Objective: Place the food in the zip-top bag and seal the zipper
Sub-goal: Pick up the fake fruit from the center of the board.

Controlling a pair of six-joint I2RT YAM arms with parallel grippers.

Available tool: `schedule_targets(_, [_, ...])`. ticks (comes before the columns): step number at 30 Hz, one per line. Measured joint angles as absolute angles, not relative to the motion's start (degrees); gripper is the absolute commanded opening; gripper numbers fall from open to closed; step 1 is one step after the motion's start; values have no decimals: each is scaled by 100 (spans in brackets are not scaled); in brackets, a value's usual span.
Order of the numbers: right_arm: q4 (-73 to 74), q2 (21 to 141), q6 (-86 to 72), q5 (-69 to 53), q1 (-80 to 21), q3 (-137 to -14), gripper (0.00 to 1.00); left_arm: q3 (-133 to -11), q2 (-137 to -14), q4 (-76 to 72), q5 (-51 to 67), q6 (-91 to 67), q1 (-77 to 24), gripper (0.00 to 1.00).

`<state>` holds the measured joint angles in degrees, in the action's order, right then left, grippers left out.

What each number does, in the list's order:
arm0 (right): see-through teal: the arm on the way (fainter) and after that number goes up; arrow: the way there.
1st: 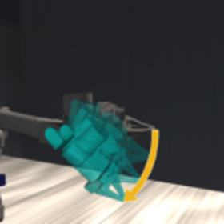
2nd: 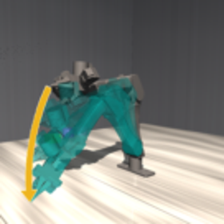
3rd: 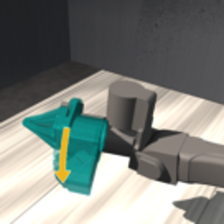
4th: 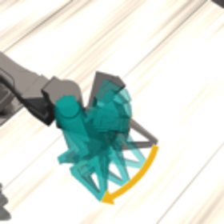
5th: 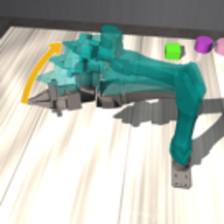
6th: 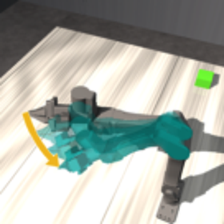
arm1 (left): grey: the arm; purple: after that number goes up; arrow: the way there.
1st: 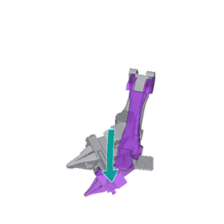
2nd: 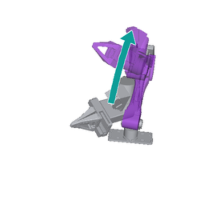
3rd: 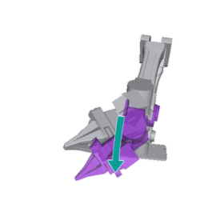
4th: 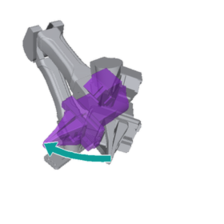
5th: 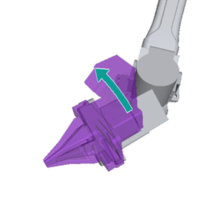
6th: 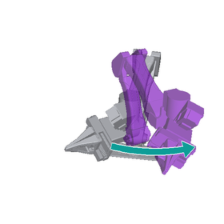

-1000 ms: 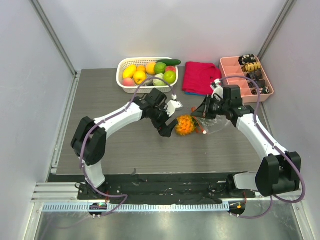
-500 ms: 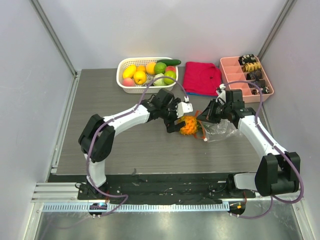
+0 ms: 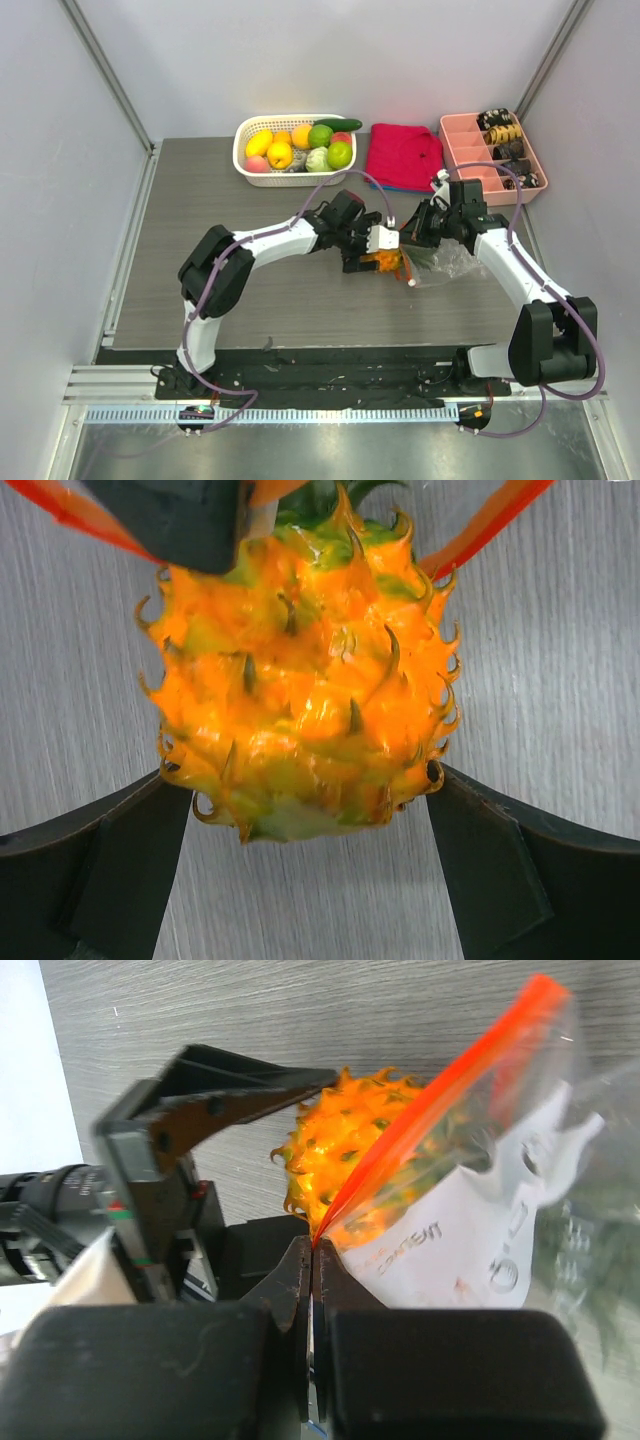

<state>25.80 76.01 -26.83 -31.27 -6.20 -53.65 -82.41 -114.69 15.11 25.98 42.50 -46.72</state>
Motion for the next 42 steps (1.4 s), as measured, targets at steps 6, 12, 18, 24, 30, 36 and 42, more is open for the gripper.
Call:
schedule_targets(6, [2578, 7616, -2620, -3135, -620, -5332, 1, -8455, -11684, 1520, 2554, 3785, -4685, 52])
schedule_targets(12, [2578, 7618, -2550, -3138, -620, -5256, 1, -8335, -11528, 1490, 2650, 3133, -4637, 28])
schedule_targets(18, [2578, 7616, -2528, -3186, -620, -5253, 1, -8108, -11109, 1653, 2762, 2842, -4633, 12])
schedule_targets(24, [2536, 7612, -2532, -3505, -613, -5253, 1, -8068, -10934, 1876, 2860, 2650, -4587, 9])
schedule_targets(30, [2211, 7522, -2720, -4016, -613, -5223, 1, -8326, -10862, 2482, 3085, 2043, -4545, 6])
schedule_targets(36, [1894, 7413, -2827, -4252, -613, -5216, 1, -8348, -10324, 3079, 3175, 1778, -4552, 3])
schedule_targets(42, [1986, 7413, -2602, -4053, -615, -5275, 1, -8248, -9620, 3638, 2749, 1846, -4609, 3])
